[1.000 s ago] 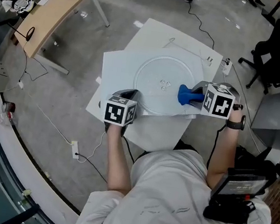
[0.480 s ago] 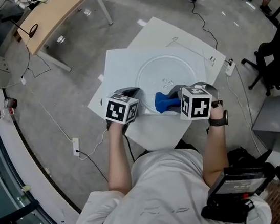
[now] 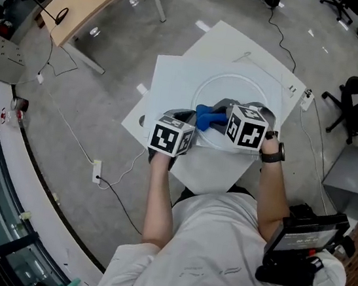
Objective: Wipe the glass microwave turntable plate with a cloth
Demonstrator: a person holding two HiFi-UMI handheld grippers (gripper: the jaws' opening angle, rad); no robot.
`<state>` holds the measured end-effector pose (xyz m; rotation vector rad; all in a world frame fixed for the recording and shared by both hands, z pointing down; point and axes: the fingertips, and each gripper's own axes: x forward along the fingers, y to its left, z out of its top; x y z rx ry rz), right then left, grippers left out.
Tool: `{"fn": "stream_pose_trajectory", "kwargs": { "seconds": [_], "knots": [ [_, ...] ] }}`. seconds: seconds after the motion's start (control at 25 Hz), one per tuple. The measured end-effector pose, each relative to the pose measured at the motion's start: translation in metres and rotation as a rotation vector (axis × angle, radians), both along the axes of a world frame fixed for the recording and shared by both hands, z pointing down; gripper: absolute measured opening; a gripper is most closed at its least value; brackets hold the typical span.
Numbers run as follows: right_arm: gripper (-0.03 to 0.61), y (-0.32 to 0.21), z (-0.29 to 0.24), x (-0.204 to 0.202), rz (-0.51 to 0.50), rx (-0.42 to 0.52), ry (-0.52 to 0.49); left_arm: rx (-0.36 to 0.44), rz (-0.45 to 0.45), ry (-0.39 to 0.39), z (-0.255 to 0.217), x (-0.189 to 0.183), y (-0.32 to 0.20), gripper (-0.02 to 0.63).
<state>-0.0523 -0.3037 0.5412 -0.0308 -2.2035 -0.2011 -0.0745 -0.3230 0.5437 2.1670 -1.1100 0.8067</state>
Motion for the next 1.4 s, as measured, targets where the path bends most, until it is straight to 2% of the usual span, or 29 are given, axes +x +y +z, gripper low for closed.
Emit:
{"fn": "stream_pose_trajectory", "kwargs": {
  "seconds": [0.24, 0.44, 0.6, 0.8, 0.96, 1.08, 1.24, 1.4],
  "knots": [
    [0.072, -0.025, -0.004, -0.012, 0.075, 0.017, -0.051, 0.007, -0.031, 0.014, -0.004, -0.004, 0.003, 0.002],
    [0.072, -0.083, -0.002, -0.011, 0.333, 0.084, -0.139, 0.009, -0.044, 0.002, -0.001, -0.005, 0.001, 0.002],
    [0.072, -0.123, -0.002, 0.019, 0.521, 0.186, -0.108, 0.013, -0.059, -0.01, -0.001, -0.005, 0.003, 0.002],
    [0.072, -0.135, -0.005, 0.078, 0.624, 0.196, -0.028, 0.025, -0.064, -0.016, -0.003, -0.005, 0.003, 0.002],
    [0.074, -0.121, 0.001, 0.121, 0.627, 0.132, 0.044, 0.028, -0.061, -0.02, 0.0, -0.008, -0.001, 0.002],
    [0.074, -0.097, 0.005, 0.141, 0.578, 0.05, 0.081, 0.029, -0.059, -0.012, 0.003, -0.009, -0.005, 0.002],
    [0.074, -0.053, 0.008, 0.154, 0.461, -0.074, 0.129, 0.025, -0.054, -0.009, 0.007, -0.01, -0.007, 0.002],
    [0.074, -0.002, 0.009, 0.159, 0.29, -0.173, 0.214, 0.031, -0.049, -0.016, 0.002, -0.008, -0.004, 0.002]
  ]
}}
